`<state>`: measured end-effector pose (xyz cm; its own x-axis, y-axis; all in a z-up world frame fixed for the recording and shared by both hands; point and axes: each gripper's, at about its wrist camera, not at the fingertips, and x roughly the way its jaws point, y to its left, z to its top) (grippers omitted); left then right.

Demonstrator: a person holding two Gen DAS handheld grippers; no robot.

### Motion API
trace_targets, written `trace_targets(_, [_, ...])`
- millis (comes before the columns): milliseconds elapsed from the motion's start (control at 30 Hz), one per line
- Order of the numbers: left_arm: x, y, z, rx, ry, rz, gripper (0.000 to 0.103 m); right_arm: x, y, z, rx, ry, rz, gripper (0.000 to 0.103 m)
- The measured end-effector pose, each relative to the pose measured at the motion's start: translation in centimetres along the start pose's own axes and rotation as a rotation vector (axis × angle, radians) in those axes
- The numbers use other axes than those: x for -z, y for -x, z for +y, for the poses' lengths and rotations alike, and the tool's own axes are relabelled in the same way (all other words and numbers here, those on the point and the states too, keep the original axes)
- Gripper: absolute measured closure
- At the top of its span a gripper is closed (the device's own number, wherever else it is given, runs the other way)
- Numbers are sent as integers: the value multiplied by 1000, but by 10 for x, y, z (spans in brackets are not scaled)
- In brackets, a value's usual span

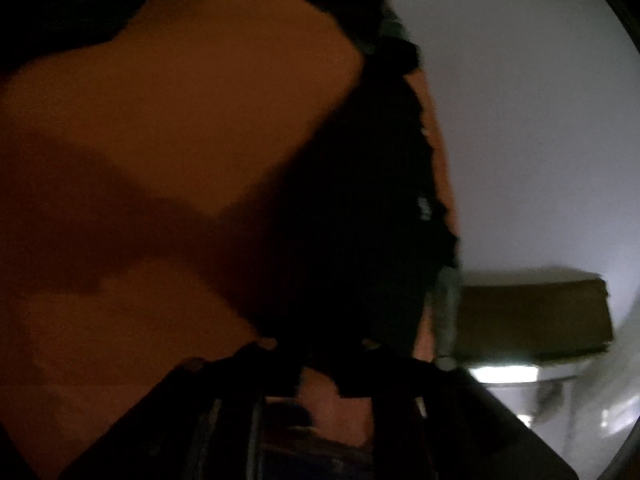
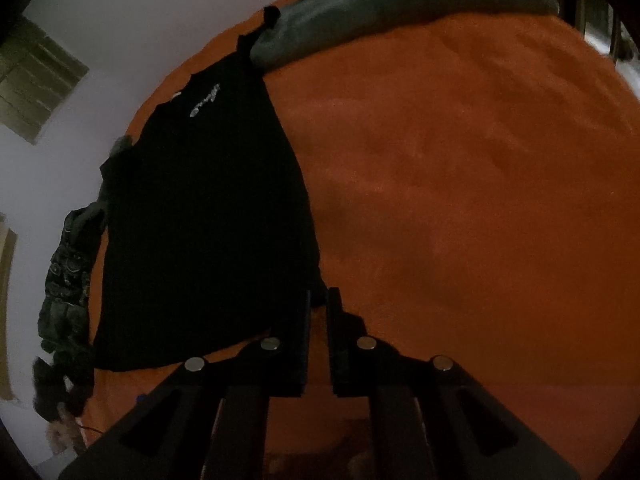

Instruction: Fold clothes

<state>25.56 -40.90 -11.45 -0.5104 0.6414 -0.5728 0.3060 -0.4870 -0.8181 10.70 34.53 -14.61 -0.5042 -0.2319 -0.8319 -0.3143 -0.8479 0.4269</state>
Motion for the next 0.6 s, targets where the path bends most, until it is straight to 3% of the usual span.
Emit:
trace_targets(33, [-1,1,-12,11,-14,0,58,-2,7,3,-2,7,-6,97])
trace_targets(100, [-1,6,-38,37,-44,-3,37,-10,29,17,-3,51,-27,97])
trace_targets(133, [-1,9,-52,53,-59,-8,32,-14,40,25,-4,75,-38,97])
trace_targets(233, [-2,18,-93,97,-102,-9,29,-28,74,48,-6,146,-67,97])
trace_targets(333, [-1,21,-136,83,-165,26,29,-47,111,75,-12,213,-86,96])
trace_targets(400, [-2,14,-169,33,-230,41,28,-61,127,88,-20,221,-82,90])
trace_targets(500, [-6,0,-212,-50,-315,65,28,-97,132,105,1,194,-48,67])
trace_targets(600, [-27,-34,-243,-186,-373,94,28,-145,110,120,49,183,59,64])
